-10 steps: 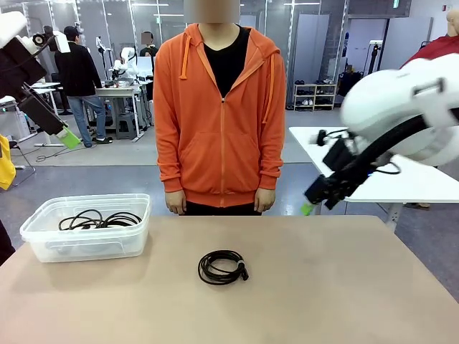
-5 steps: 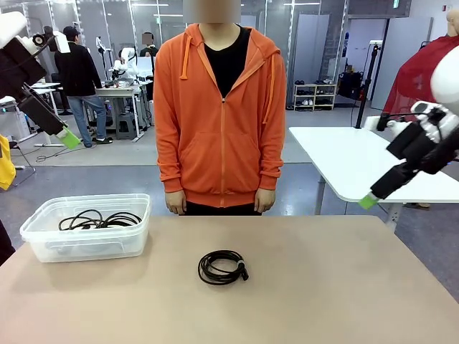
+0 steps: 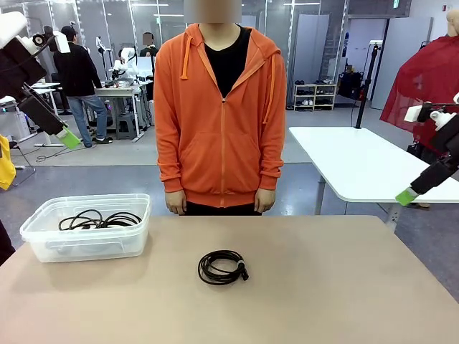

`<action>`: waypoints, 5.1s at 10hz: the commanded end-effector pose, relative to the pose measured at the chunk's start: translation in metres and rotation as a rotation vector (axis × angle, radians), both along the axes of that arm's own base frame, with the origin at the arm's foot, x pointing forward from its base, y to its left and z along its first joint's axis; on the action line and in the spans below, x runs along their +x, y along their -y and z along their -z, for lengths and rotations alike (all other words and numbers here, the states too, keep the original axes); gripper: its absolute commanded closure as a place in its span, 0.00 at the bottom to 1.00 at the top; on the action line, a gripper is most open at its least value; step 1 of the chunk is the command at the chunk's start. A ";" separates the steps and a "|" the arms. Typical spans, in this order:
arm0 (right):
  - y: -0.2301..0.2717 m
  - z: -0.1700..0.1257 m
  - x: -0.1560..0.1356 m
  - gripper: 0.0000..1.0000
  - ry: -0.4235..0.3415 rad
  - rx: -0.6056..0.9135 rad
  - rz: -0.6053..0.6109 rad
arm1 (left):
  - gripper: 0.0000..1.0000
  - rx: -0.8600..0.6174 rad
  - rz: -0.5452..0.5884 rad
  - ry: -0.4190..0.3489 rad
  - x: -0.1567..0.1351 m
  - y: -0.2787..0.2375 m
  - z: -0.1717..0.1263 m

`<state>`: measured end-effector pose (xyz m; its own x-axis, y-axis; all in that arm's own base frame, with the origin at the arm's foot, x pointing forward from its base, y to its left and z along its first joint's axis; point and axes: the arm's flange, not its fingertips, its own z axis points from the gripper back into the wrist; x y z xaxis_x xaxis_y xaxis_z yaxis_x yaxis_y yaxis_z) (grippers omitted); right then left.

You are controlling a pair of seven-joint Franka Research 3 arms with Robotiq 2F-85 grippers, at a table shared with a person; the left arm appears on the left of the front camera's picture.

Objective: Organize and store the cables.
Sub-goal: Place the USB Extension Cable into the Organizing box.

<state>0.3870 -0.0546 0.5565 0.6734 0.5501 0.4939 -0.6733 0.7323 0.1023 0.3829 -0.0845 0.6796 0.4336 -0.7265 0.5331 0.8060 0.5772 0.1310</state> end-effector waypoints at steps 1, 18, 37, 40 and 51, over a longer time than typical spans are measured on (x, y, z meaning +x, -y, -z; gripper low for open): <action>0.004 0.006 -0.006 0.00 0.013 0.013 -0.022 | 0.00 0.011 -0.018 -0.002 -0.001 0.001 0.000; 0.003 -0.001 -0.004 0.00 0.009 0.023 0.004 | 0.00 -0.002 -0.025 -0.251 0.029 0.205 0.084; 0.003 -0.001 -0.004 0.00 0.009 0.023 0.004 | 0.00 0.019 -0.131 -0.360 0.063 0.309 0.241; 0.003 -0.001 -0.004 0.00 0.009 0.023 0.004 | 0.00 0.117 -0.302 -0.461 0.079 0.346 0.268; 0.003 -0.001 -0.004 0.00 0.009 0.023 0.004 | 0.00 0.165 -0.745 -0.530 0.103 0.398 0.330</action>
<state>0.3830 -0.0562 0.5566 0.6717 0.5285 0.5190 -0.6691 0.7336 0.1190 0.4824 -0.4764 0.3484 0.9690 -0.2440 0.0388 0.2462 0.9668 -0.0687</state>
